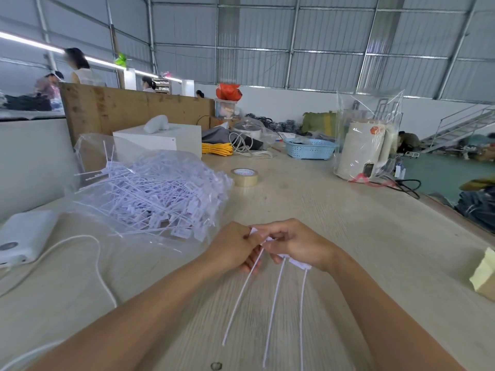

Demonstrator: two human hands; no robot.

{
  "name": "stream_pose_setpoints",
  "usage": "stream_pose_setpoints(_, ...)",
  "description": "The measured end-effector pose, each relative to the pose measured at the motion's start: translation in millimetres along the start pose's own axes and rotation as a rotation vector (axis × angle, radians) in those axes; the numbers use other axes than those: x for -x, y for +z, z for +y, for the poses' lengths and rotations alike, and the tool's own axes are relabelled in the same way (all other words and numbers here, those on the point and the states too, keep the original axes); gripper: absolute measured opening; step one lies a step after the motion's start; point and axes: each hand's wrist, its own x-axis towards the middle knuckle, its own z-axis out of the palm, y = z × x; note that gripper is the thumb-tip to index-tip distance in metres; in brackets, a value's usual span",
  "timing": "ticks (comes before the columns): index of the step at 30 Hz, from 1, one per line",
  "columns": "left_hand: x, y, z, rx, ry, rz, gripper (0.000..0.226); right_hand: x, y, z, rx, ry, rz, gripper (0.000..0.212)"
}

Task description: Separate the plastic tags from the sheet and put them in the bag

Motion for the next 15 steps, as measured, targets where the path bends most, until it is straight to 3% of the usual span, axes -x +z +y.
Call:
stream_pose_setpoints(5,-1.1,-2.9,-0.3,0.016,0.000,0.061,0.039,-5.7,-4.5,1.0,0.040,0.153,0.043,0.056)
stream_pose_setpoints(9,0.5,-3.1,0.4,0.097,-0.012,0.104,0.037,-5.3,-5.8,6.6,0.266,0.160,0.071,0.017)
stream_pose_setpoints(15,3.7,-1.6,2.2,0.202,-0.067,0.069,0.043,-2.8,-9.0,7.5,0.170,0.144,0.007,0.011)
